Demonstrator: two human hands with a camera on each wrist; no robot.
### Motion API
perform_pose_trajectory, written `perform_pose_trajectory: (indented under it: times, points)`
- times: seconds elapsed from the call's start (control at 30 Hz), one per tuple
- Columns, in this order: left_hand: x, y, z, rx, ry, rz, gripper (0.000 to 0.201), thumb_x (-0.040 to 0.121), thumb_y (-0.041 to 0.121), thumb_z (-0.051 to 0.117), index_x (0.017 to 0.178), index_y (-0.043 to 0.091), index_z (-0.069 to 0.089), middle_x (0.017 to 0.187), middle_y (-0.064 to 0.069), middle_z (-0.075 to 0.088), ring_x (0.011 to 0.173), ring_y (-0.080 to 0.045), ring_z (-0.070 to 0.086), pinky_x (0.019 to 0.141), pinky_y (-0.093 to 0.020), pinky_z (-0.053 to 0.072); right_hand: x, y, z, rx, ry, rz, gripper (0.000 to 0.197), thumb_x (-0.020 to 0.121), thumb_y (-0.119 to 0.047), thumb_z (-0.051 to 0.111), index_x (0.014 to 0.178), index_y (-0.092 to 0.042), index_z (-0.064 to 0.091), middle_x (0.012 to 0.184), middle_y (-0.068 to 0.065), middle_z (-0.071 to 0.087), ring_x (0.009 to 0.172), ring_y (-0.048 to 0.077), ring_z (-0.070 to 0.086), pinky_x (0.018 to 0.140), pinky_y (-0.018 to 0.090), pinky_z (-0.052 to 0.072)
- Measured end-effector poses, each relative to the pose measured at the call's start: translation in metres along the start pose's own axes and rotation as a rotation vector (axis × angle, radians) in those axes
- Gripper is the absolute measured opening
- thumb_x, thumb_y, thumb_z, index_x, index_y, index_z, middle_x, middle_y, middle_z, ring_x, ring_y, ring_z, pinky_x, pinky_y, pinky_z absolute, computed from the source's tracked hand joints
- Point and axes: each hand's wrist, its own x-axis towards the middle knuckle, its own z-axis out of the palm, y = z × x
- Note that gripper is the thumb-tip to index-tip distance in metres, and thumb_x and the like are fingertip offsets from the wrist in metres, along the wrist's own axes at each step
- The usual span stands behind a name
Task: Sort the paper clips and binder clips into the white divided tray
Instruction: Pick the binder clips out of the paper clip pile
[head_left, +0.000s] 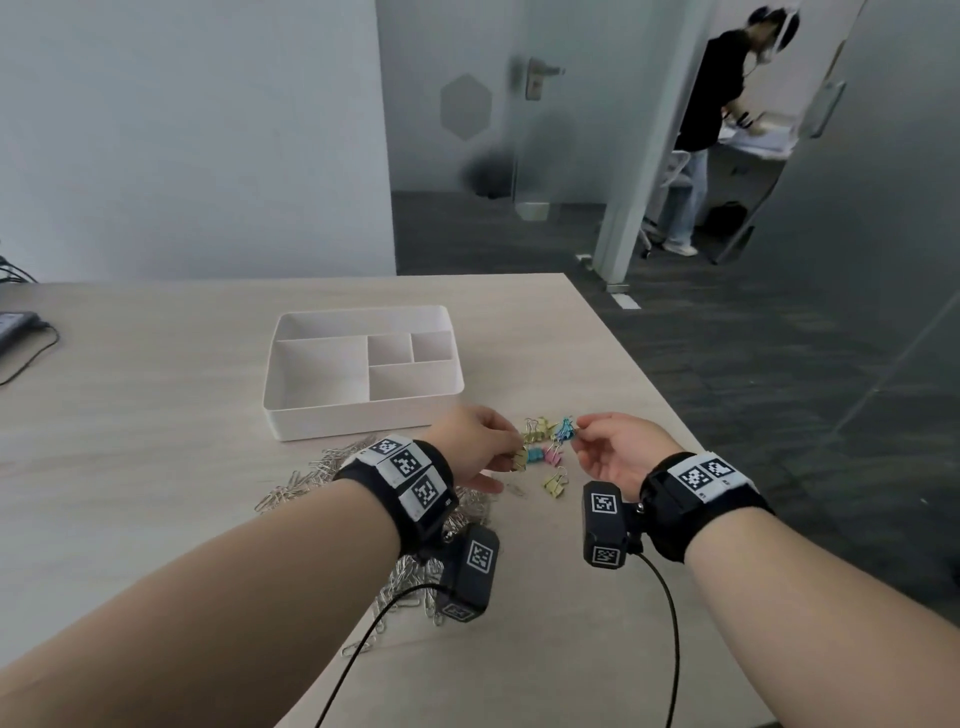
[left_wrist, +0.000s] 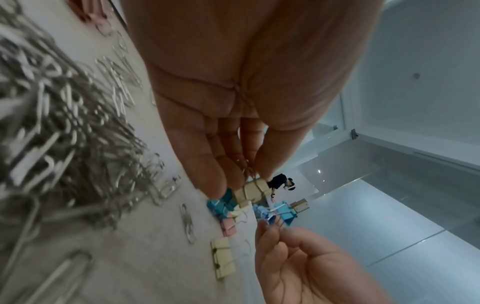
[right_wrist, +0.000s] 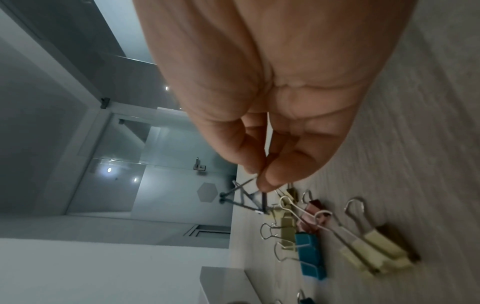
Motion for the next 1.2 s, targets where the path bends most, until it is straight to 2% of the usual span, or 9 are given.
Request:
perform_pose_trajectory:
  times: [0.17,0.3,0.57,0.7,0.8,0.93,1.0,1.1,1.2]
  points:
    - [0.006,-0.001,0.018,0.087,-0.003,-0.001,0.007,0.089,0.015,0.073,0.088,0.014,0.066,0.077,-0.004,0.069,0.070,-0.015,0.066,0.062,-0.036,0.063,-0.003,0.003,-0.004,0.032,-0.016,0.022,0.026,0.095,0.011,0.040,0.090,-0.006,0.059,0.081,0.014,0.061,0.065,0.019,0.058,0.042,0.021,0.049]
    - [0.007,-0.002,0.023,0.155,0.017,0.010,0.008,0.087,0.012,0.073,0.083,0.017,0.068,0.074,-0.005,0.069,0.055,-0.015,0.064,0.046,-0.026,0.057,-0.004,0.006,-0.005,0.031,-0.026,0.030,0.028,0.094,0.012,0.040,0.089,-0.007,0.060,0.080,0.014,0.061,0.064,0.018,0.058,0.042,0.019,0.047]
    - [0.002,-0.003,0.015,0.148,0.042,0.085,0.007,0.091,0.010,0.066,0.092,0.016,0.070,0.085,-0.004,0.069,0.074,-0.013,0.068,0.053,-0.026,0.059,0.000,0.006,-0.007,0.008,-0.001,-0.006,0.027,0.094,0.012,0.041,0.089,-0.005,0.061,0.078,0.015,0.061,0.063,0.019,0.058,0.041,0.020,0.048]
    - [-0.004,-0.004,-0.010,0.213,0.113,0.104,0.007,0.091,0.015,0.064,0.093,0.019,0.070,0.083,-0.001,0.069,0.075,-0.013,0.066,0.052,-0.025,0.052,0.002,0.006,-0.005,-0.227,0.077,-0.132,0.023,0.091,0.013,0.048,0.090,-0.003,0.064,0.076,0.016,0.063,0.060,0.019,0.060,0.047,0.025,0.050]
    - [-0.011,-0.004,-0.039,0.221,0.187,0.098,0.006,0.090,0.016,0.065,0.090,0.020,0.070,0.083,0.001,0.069,0.074,-0.013,0.066,0.050,-0.025,0.050,0.000,0.003,-0.003,-0.474,0.123,-0.219,0.019,0.091,0.007,0.052,0.090,-0.006,0.066,0.088,0.018,0.070,0.072,0.024,0.066,0.060,0.035,0.058]
    - [-0.024,-0.010,-0.084,0.249,0.289,0.084,0.006,0.089,0.014,0.065,0.090,0.017,0.071,0.087,-0.004,0.071,0.070,-0.015,0.066,0.051,-0.028,0.051,-0.005,0.000,0.009,-0.854,0.181,-0.403,0.017,0.087,-0.008,0.060,0.087,-0.021,0.070,0.087,0.000,0.072,0.080,0.021,0.069,0.074,0.042,0.062]
    - [-0.032,-0.015,-0.104,0.279,0.330,0.077,0.005,0.090,0.014,0.066,0.092,0.016,0.071,0.088,-0.007,0.071,0.069,-0.015,0.065,0.049,-0.026,0.049,-0.011,-0.001,0.022,-0.985,0.185,-0.517,0.014,0.087,-0.015,0.062,0.084,-0.027,0.069,0.088,-0.008,0.071,0.083,0.016,0.067,0.074,0.035,0.056]
    - [-0.040,-0.024,-0.126,0.358,0.362,0.050,0.005,0.092,0.018,0.066,0.090,0.020,0.070,0.092,-0.010,0.074,0.071,-0.016,0.065,0.049,-0.024,0.049,-0.021,0.000,0.048,-1.045,0.083,-0.599,0.010,0.090,-0.020,0.062,0.089,-0.027,0.068,0.089,-0.011,0.068,0.078,0.010,0.064,0.068,0.028,0.052]
    - [-0.047,-0.032,-0.138,0.464,0.359,0.039,0.006,0.091,0.021,0.066,0.092,0.025,0.071,0.096,-0.004,0.075,0.075,-0.016,0.067,0.054,-0.024,0.052,-0.029,0.010,0.079,-1.144,-0.130,-0.604,0.008,0.090,-0.027,0.064,0.095,-0.028,0.070,0.094,-0.012,0.068,0.085,0.007,0.065,0.082,0.032,0.056]
